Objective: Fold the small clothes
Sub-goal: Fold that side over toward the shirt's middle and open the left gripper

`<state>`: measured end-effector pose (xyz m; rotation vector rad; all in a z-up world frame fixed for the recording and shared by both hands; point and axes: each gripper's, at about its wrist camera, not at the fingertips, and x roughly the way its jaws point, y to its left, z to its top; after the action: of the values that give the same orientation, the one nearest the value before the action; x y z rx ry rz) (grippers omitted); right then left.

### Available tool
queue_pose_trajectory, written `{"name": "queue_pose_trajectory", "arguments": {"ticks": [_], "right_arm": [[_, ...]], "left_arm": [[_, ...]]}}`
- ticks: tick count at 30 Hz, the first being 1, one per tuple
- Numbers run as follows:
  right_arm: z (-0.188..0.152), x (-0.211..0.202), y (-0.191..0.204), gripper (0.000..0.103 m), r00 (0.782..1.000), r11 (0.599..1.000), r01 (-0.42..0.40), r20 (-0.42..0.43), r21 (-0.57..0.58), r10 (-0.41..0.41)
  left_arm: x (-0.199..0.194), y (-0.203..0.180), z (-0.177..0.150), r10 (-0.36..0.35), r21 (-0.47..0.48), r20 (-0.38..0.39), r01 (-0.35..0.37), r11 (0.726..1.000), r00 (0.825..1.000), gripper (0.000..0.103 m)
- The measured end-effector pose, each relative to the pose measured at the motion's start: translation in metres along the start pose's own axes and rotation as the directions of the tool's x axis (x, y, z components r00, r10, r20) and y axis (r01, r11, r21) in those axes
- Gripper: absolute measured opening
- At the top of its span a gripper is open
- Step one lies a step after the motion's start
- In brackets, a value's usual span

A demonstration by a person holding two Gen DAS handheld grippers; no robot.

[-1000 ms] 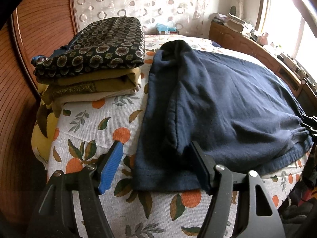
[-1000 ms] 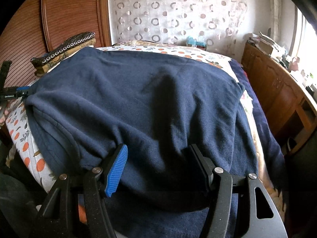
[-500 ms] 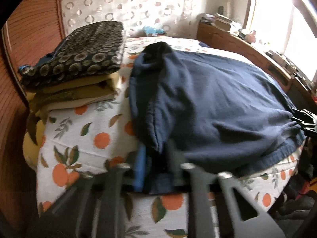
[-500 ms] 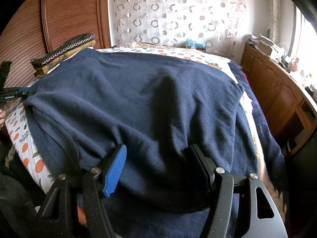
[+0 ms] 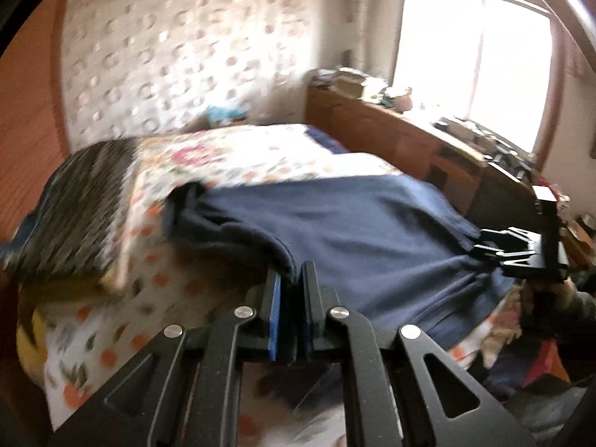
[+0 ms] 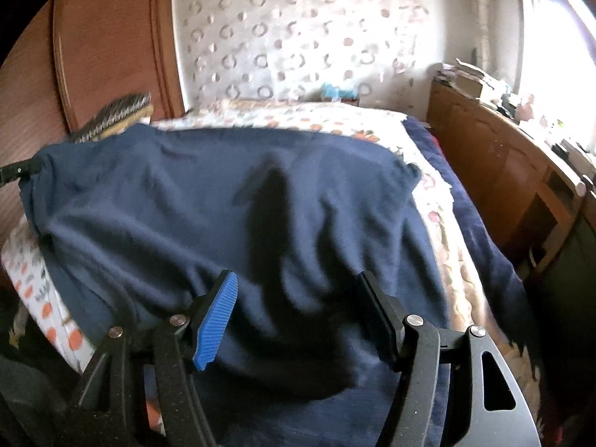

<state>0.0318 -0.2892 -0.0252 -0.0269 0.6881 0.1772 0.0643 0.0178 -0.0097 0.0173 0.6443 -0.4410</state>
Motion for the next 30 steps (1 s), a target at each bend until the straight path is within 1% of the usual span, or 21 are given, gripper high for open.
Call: {"name": "queue_pose_trajectory", "arguments": {"ticks": [3,6,10,14,18,19,20,21,23,24,25,27,28,30], "right_arm": [[0.002,-0.014,-0.007,0.068,1.0,1.0,0.011,0.028,0.011,-0.012],[0.001,-0.027,-0.015,0.068,0.999,1.0,0.017,0.049,0.023,-0.018],[-0.005,-0.042,-0.027,0.068,0.997,0.999,0.032,0.07,0.041,-0.035],[-0.01,-0.054,-0.038,0.068,0.994,0.997,0.057,0.09,0.058,-0.062],[-0.014,-0.067,-0.051,0.068,0.989,0.993,0.087,0.113,0.081,-0.096],[-0.015,-0.07,-0.054,0.068,0.987,0.991,0.096,0.119,0.088,-0.106],[-0.016,-0.073,-0.056,0.068,0.986,0.99,0.101,0.123,0.097,-0.113],[-0.017,-0.075,-0.059,0.068,0.985,0.989,0.104,0.126,0.106,-0.117],[-0.019,-0.078,-0.062,0.068,0.984,0.986,0.108,0.13,0.126,-0.124],[-0.019,-0.08,-0.063,0.068,0.983,0.985,0.108,0.132,0.135,-0.126],[-0.02,-0.081,-0.064,0.068,0.983,0.985,0.107,0.134,0.139,-0.125],[-0.019,-0.079,-0.064,0.068,0.984,0.985,0.093,0.134,0.144,-0.113],[-0.019,-0.078,-0.06,0.068,0.985,0.987,0.086,0.135,0.138,-0.104],[-0.016,-0.072,-0.051,0.068,0.987,0.99,0.066,0.136,0.122,-0.083]], "left_arm": [[0.012,-0.027,0.024,-0.063,0.047,0.012,0.063,0.997,0.998,0.011],[0.027,-0.056,0.043,-0.121,0.102,0.003,0.12,0.987,0.993,0.011],[0.045,-0.091,0.06,-0.178,0.169,-0.027,0.18,0.969,0.984,0.01],[0.056,-0.123,0.075,-0.224,0.213,-0.043,0.228,0.95,0.974,0.01],[0.063,-0.151,0.092,-0.282,0.239,-0.057,0.287,0.928,0.958,0.008],[0.063,-0.161,0.097,-0.305,0.254,-0.06,0.31,0.916,0.95,0.005],[0.061,-0.17,0.101,-0.334,0.264,-0.064,0.339,0.903,0.94,0.004],[0.059,-0.175,0.102,-0.349,0.272,-0.063,0.353,0.895,0.935,0.004],[0.053,-0.194,0.107,-0.361,0.309,-0.061,0.362,0.88,0.931,0.004],[0.053,-0.201,0.109,-0.373,0.317,-0.065,0.374,0.872,0.925,0.004],[0.051,-0.204,0.109,-0.372,0.327,-0.066,0.372,0.869,0.926,0.004],[0.049,-0.207,0.107,-0.369,0.335,-0.062,0.368,0.868,0.927,0.004],[0.048,-0.204,0.106,-0.367,0.325,-0.065,0.367,0.872,0.928,0.004],[0.05,-0.195,0.102,-0.343,0.311,-0.068,0.347,0.885,0.937,0.004]]}}
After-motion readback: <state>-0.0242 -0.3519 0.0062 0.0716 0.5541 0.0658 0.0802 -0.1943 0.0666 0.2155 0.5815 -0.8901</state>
